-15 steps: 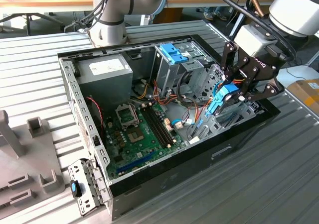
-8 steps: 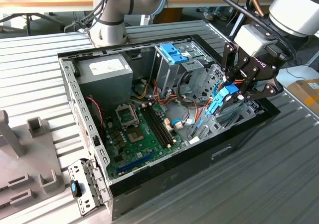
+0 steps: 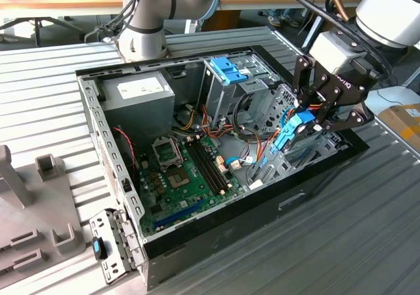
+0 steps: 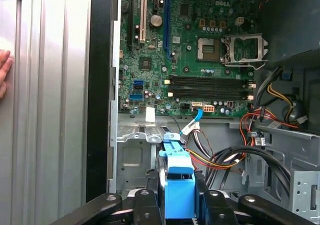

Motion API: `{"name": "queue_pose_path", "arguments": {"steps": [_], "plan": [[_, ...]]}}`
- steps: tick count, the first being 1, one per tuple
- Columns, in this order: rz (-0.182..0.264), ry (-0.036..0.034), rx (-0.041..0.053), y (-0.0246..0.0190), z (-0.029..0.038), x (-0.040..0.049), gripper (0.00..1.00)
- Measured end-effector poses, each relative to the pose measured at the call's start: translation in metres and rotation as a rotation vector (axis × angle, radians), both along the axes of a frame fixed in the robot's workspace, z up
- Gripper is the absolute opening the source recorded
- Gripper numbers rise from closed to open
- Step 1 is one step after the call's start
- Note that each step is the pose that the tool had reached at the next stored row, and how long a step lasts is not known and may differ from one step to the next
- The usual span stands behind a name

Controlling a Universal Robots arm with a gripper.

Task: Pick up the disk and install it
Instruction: 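Pick up the disk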

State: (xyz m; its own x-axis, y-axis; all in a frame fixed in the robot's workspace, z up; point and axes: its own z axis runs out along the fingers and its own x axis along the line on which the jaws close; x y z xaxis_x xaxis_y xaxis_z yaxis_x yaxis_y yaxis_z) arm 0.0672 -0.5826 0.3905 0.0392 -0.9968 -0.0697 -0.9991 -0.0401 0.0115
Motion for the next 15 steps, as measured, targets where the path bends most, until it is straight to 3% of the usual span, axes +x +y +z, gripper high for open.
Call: {"name": "queue_pose_path", "arguments": {"steps": [3,8,9,10,11,15], "plan": [[0.0,-0.001,-0.0016,0.0007,0.0142,0.0,0.36],[0.0,-0.0076,0.0001,0.0007,0.0162,-0.001,0.36],[0.0,-0.0096,0.0073,0.0005,0.0161,-0.0012,0.36],[0.0,-0.0141,0.0212,0.0001,0.0158,-0.0017,0.36],[0.001,-0.019,0.0258,-0.0022,0.0129,-0.0026,0.36],[0.007,-0.0192,0.0257,-0.0062,-0.0008,-0.0058,0.36]]}}
